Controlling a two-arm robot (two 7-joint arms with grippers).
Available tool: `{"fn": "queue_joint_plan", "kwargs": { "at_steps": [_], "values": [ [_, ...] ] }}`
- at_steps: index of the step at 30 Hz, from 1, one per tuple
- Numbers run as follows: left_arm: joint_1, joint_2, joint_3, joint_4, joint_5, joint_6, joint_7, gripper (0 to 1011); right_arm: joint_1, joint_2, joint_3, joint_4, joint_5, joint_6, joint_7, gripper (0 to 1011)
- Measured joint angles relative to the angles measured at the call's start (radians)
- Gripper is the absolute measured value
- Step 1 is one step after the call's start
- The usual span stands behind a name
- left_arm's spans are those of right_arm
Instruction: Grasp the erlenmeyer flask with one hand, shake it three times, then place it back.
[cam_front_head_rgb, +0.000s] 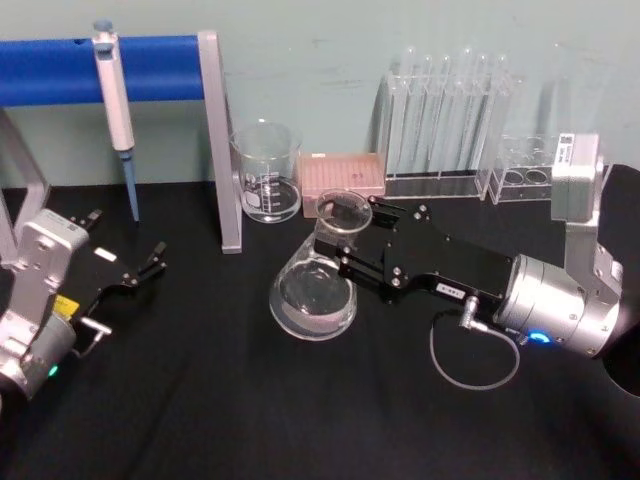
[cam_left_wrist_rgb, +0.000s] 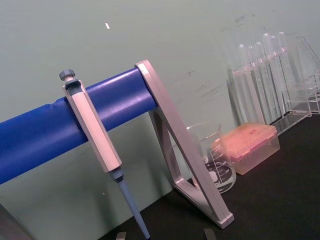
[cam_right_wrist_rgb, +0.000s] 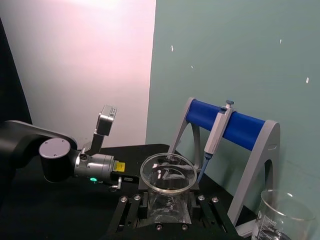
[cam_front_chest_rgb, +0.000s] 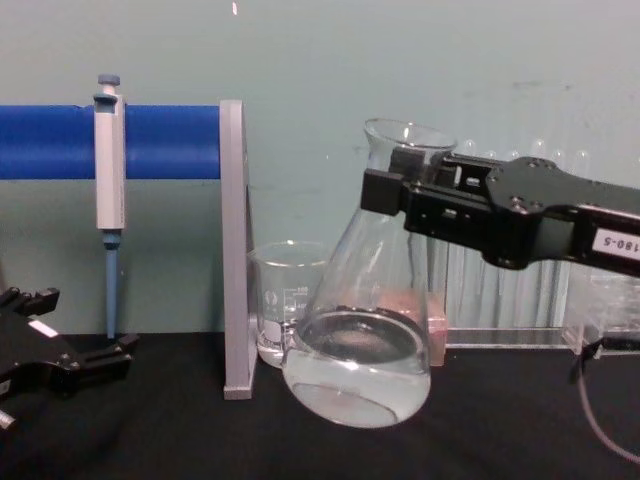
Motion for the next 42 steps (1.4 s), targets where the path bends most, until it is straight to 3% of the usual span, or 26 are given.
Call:
{"fn": "queue_joint_plan", "kwargs": {
  "at_steps": [19,42],
  "values": [
    [0.000,0.000,0.000,0.000,0.000,0.000,0.000,1001,0.010,0.008,-0.020,0.039,0.002,-0.005,0.007,448],
    [0.000,0.000,0.000,0.000,0.000,0.000,0.000,1001,0.022,0.010,-0.057,0.137,-0.007,-0.013,0.066,448]
  ]
}}
